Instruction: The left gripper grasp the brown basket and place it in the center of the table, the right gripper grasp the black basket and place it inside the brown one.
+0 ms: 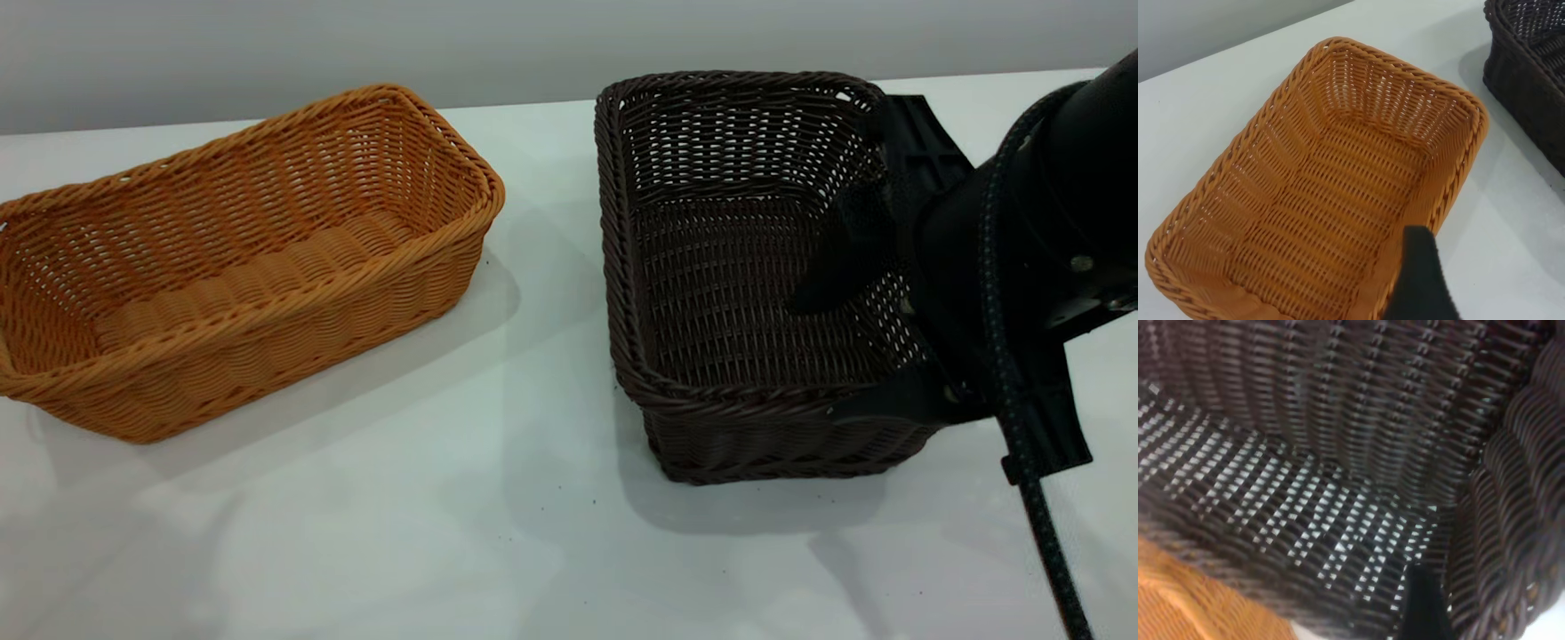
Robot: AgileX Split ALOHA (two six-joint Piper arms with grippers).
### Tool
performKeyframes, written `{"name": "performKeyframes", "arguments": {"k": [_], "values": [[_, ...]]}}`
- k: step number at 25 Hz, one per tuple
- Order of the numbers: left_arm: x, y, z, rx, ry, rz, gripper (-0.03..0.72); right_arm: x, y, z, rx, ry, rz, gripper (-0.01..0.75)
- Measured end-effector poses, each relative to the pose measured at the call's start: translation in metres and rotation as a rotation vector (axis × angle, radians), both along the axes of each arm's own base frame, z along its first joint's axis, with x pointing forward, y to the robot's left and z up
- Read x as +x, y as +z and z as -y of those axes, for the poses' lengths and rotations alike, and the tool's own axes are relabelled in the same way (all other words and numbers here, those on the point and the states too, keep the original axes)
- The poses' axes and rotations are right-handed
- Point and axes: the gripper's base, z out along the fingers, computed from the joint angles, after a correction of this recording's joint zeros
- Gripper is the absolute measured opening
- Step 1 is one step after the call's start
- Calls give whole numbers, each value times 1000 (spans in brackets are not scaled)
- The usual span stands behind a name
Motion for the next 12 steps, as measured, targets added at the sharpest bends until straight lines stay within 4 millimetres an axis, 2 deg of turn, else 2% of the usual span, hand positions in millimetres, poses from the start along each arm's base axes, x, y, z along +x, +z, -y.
{"name": "performKeyframes", "arguments": {"k": [5, 12], "values": [[0, 0, 0, 0, 1, 1, 456, 1, -15, 0, -27, -23, -46, 440], [0, 0, 0, 0, 1, 1, 456, 7, -21, 2, -70, -34, -11, 440]]}}
